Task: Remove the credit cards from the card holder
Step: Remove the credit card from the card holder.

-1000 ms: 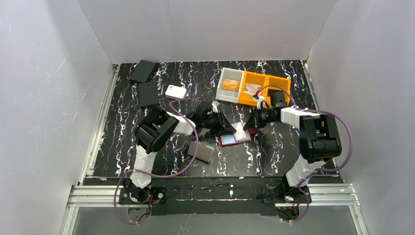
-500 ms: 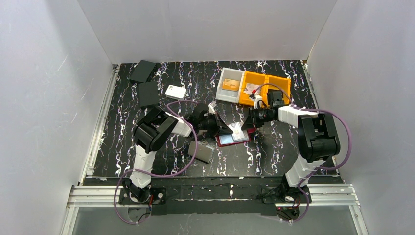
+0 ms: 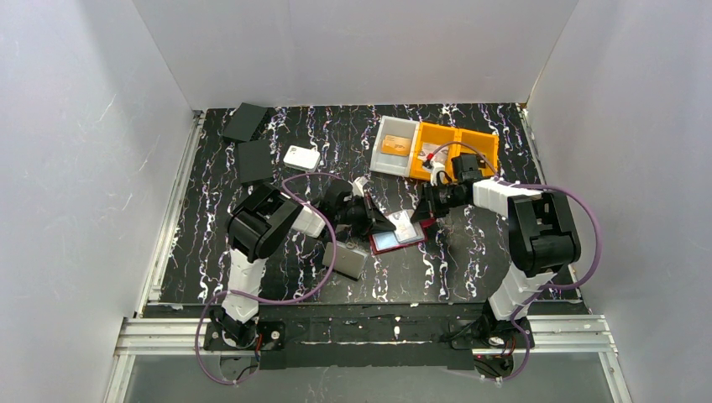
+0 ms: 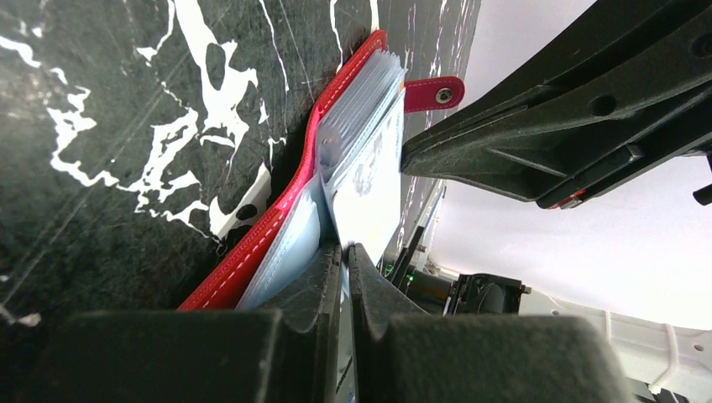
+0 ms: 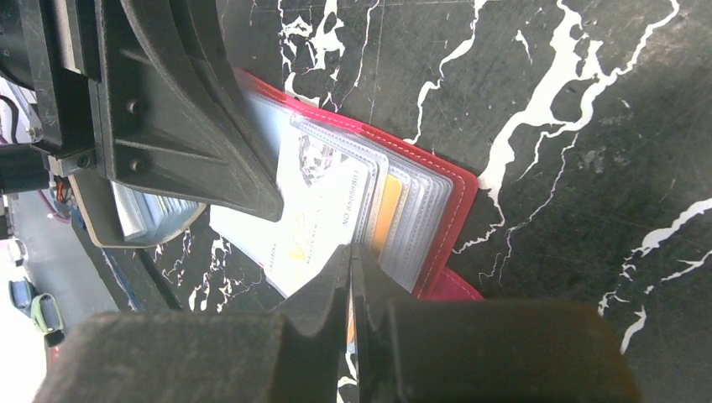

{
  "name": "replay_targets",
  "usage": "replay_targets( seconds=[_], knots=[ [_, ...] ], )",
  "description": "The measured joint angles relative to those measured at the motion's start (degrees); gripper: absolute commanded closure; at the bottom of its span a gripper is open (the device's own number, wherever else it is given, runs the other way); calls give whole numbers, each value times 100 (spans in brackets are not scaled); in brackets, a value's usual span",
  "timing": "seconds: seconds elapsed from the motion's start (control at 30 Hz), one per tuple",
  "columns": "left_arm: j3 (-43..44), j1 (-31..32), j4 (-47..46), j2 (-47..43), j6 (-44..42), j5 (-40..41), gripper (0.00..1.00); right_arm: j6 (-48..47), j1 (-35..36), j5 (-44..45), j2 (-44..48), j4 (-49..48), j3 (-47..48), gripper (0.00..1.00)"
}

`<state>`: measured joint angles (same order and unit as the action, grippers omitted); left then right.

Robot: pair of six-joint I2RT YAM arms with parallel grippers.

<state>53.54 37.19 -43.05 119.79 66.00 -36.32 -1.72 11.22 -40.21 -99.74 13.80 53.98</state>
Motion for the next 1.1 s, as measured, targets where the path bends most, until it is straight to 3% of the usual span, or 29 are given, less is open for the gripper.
replay_targets(
  seconds=[0.13, 0.3, 0.37, 0.87, 1.1],
  knots=[
    [-70, -35, -52, -20, -33, -74, 100, 4, 44, 24, -2, -2, 15, 85],
    [-74, -59, -37, -22, -66, -168, 100, -114, 46, -175, 11, 2, 22, 68],
    [-74, -79, -7, -22, -87, -245, 100, -302, 42, -356, 96, 0, -50, 66],
    [0, -129, 157, -11, -195, -570, 100, -627, 162, -964, 179, 66, -321, 86],
    [35, -129, 201, -7, -212, -590, 100, -321, 273, -754, 63, 66, -299, 87]
  ],
)
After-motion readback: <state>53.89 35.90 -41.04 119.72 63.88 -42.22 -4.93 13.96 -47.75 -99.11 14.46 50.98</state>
